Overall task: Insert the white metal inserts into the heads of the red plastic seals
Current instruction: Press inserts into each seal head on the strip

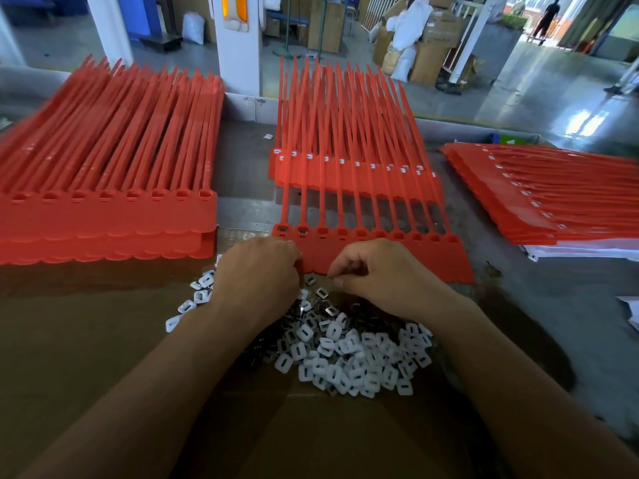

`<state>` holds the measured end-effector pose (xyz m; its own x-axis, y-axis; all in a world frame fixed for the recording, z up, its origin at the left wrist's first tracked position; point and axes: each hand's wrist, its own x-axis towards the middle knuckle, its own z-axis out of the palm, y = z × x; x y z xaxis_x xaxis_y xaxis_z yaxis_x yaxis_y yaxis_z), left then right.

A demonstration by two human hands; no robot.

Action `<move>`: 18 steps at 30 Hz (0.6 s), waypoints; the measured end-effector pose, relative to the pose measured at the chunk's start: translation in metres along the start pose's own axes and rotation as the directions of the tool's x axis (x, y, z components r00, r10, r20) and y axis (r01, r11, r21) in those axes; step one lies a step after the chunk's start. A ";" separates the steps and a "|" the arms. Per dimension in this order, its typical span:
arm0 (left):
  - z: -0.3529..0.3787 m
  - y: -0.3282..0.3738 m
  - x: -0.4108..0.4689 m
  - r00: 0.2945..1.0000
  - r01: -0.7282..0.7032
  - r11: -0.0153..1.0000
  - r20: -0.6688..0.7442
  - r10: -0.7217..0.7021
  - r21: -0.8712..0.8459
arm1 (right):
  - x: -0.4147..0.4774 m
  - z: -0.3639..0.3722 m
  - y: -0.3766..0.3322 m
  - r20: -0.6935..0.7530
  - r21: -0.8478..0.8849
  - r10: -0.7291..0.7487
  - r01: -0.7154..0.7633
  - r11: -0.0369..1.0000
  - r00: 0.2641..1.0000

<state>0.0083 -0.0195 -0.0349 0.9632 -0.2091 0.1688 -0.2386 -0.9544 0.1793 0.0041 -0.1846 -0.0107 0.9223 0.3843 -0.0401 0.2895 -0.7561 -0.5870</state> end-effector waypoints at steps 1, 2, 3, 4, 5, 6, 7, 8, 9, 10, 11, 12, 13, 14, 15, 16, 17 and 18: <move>0.000 0.000 0.000 1.000 -0.003 1.000 0.001 0.003 -0.002 | 0.002 0.002 -0.002 -0.019 -0.027 -0.015 0.015 1.000 1.000; 0.000 -0.001 0.000 1.000 -0.007 1.000 0.000 0.007 -0.005 | 0.005 0.004 -0.004 -0.025 -0.052 -0.036 0.035 0.998 0.999; -0.001 -0.001 -0.001 1.000 -0.012 1.000 0.000 0.012 -0.009 | 0.008 0.006 -0.007 -0.024 -0.079 -0.060 0.058 0.995 0.998; -0.001 -0.001 -0.001 1.000 -0.017 1.000 0.000 0.017 -0.012 | 0.011 0.008 -0.009 -0.020 -0.109 -0.081 0.078 0.991 0.997; -0.001 -0.001 -0.001 1.000 -0.022 1.000 0.001 0.022 -0.015 | 0.013 0.010 -0.011 -0.017 -0.134 -0.096 0.093 0.987 0.995; -0.001 -0.001 -0.001 1.000 -0.025 1.000 0.000 0.025 -0.017 | 0.015 0.011 -0.013 -0.017 -0.150 -0.105 0.102 0.983 0.994; -0.002 -0.001 -0.001 1.000 -0.028 0.999 -0.001 0.028 -0.019 | 0.018 0.013 -0.013 -0.017 -0.169 -0.111 0.107 0.980 0.994; -0.002 -0.001 -0.001 1.000 -0.031 0.999 -0.005 0.031 -0.021 | 0.020 0.014 -0.013 -0.013 -0.201 -0.116 0.111 0.973 0.993; -0.001 -0.001 -0.002 0.999 -0.033 0.999 -0.009 0.033 -0.021 | 0.022 0.015 -0.013 -0.006 -0.241 -0.119 0.115 0.964 0.993; -0.001 -0.001 -0.002 0.999 -0.035 0.999 -0.012 0.035 -0.018 | 0.023 0.016 -0.013 0.003 -0.271 -0.121 0.117 0.955 0.993; -0.001 -0.001 -0.002 0.999 -0.034 0.999 -0.013 0.034 -0.016 | 0.024 0.016 -0.012 0.010 -0.284 -0.119 0.117 0.952 0.993; -0.001 -0.002 -0.002 0.999 -0.032 0.999 -0.013 0.032 -0.015 | 0.025 0.017 -0.012 0.015 -0.282 -0.117 0.116 0.952 0.993; -0.001 -0.001 -0.002 0.999 -0.031 0.999 -0.011 0.030 -0.013 | 0.024 0.017 -0.011 0.015 -0.267 -0.115 0.115 0.957 0.993; 0.000 -0.002 -0.001 0.999 -0.030 1.000 -0.011 0.030 -0.009 | 0.024 0.017 -0.011 0.006 -0.234 -0.110 0.108 0.966 0.994; 0.000 -0.002 -0.001 1.000 -0.029 1.000 -0.012 0.029 -0.007 | 0.022 0.016 -0.011 -0.015 -0.178 -0.095 0.091 0.980 0.995; 0.000 -0.002 -0.001 1.000 -0.026 1.000 -0.014 0.026 -0.005 | 0.020 0.015 -0.011 -0.039 -0.106 -0.070 0.066 0.992 0.997; 0.001 -0.002 -0.001 1.000 -0.025 1.000 -0.016 0.025 -0.003 | 0.019 0.013 -0.010 -0.063 -0.034 -0.040 0.038 0.999 0.997; 0.001 -0.002 -0.001 1.000 -0.025 1.000 -0.018 0.025 -0.002 | 0.018 0.011 -0.009 -0.086 0.025 -0.007 0.009 1.000 0.996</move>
<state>0.0081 -0.0176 -0.0368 0.9546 -0.2287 0.1907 -0.2627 -0.9484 0.1774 0.0148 -0.1650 -0.0147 0.9391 0.3421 0.0338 0.2912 -0.7395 -0.6070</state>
